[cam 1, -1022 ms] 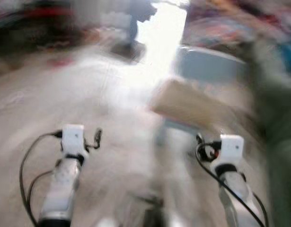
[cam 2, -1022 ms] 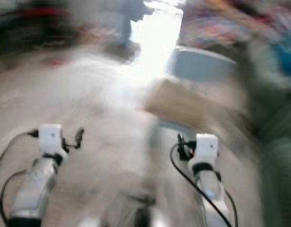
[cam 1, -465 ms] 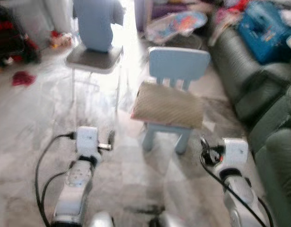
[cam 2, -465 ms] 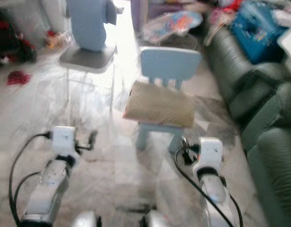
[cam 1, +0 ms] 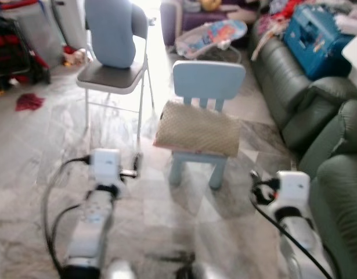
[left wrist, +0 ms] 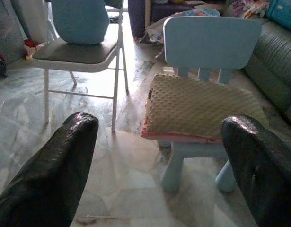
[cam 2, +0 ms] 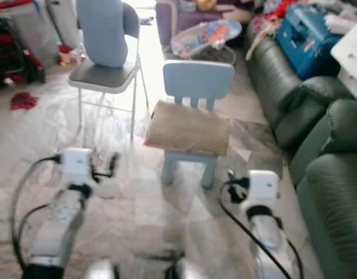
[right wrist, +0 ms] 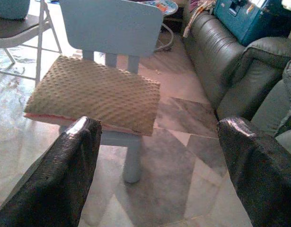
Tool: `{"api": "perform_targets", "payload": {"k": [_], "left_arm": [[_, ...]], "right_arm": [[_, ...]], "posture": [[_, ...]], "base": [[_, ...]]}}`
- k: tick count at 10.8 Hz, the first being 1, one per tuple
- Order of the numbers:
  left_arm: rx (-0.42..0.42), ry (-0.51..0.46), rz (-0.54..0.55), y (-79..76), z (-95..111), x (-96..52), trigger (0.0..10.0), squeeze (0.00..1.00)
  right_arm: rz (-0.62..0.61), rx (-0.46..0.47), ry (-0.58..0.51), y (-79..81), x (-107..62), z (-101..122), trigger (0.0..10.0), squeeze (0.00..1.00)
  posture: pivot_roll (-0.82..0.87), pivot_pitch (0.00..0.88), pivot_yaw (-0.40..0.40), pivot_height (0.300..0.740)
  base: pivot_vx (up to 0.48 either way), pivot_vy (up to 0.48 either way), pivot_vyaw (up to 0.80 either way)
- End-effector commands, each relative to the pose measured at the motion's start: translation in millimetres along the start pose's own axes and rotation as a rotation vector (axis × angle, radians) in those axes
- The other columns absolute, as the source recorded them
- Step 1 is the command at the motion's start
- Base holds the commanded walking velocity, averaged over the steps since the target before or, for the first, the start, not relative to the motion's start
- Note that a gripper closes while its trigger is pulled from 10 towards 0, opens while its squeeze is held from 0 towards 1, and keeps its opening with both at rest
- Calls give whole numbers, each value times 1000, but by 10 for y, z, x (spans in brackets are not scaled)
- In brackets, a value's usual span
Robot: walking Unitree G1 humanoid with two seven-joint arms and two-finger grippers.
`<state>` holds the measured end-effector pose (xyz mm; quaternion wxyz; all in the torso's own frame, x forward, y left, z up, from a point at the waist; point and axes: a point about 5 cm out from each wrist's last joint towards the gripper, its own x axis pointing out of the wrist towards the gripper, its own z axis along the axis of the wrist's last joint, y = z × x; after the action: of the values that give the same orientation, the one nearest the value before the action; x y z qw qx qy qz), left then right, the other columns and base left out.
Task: Move the pillow to the sofa
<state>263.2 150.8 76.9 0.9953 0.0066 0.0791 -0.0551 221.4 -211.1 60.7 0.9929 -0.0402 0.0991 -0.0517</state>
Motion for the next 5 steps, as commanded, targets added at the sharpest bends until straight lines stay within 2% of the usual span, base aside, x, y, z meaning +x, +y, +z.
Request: {"api": "perform_targets", "payload": {"k": [1,3,4,5], "left_arm": [[4,22,26,76,-33,-9,10000,0],[1,27,26,58,-47,-11,10000,0],[0,8,55,70,-35,-11,10000,0],[37,-11,103,115,-6,23,10000,0]], "right_arm": [[5,5,-8,17,4,21,10000,0],[6,2,-8,12,-1,22,10000,0],[6,4,-9,11,1,27,10000,0],[9,6,-11,15,17,36,10000,0]], "posture": [[-25,84,-58,735],[-28,87,-58,735],[-29,90,-58,735],[-23,88,-68,735]], "base": [[0,-454,0],[0,-426,0],[0,0,0],[0,0,0]]}}
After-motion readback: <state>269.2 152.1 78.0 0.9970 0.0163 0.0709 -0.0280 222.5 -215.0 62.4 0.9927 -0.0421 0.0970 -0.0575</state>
